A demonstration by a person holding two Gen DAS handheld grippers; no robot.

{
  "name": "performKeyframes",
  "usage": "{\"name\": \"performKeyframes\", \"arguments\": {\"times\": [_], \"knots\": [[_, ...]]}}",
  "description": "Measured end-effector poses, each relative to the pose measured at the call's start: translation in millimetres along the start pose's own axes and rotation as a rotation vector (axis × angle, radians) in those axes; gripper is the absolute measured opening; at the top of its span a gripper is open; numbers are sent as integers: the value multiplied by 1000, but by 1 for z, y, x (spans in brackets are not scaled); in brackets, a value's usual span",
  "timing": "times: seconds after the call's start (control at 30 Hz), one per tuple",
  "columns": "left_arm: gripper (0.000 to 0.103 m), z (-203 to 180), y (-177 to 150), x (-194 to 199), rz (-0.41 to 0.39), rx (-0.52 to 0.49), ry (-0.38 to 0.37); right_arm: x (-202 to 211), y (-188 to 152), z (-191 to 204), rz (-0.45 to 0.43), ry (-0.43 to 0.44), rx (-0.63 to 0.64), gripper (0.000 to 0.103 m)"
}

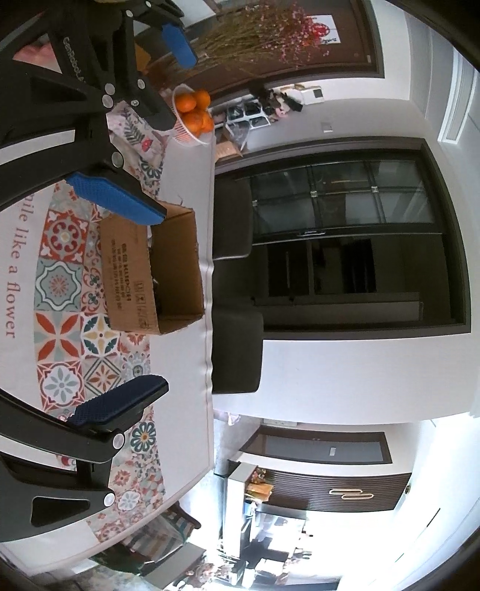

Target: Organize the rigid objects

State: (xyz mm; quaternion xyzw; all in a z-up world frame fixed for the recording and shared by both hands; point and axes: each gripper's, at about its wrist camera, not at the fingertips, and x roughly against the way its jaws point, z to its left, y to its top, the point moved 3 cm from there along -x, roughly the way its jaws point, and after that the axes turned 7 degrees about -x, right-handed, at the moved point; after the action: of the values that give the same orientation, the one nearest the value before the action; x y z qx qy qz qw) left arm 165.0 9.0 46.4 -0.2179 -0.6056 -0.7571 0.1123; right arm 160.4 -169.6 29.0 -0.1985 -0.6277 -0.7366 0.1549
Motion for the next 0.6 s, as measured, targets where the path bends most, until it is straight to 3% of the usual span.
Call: {"name": "performKeyframes", "arguments": {"times": [0.6], "knots": [[103,-1,4,3,-8,-3,-6,5,1,-3,-12,-5,3,84]]}}
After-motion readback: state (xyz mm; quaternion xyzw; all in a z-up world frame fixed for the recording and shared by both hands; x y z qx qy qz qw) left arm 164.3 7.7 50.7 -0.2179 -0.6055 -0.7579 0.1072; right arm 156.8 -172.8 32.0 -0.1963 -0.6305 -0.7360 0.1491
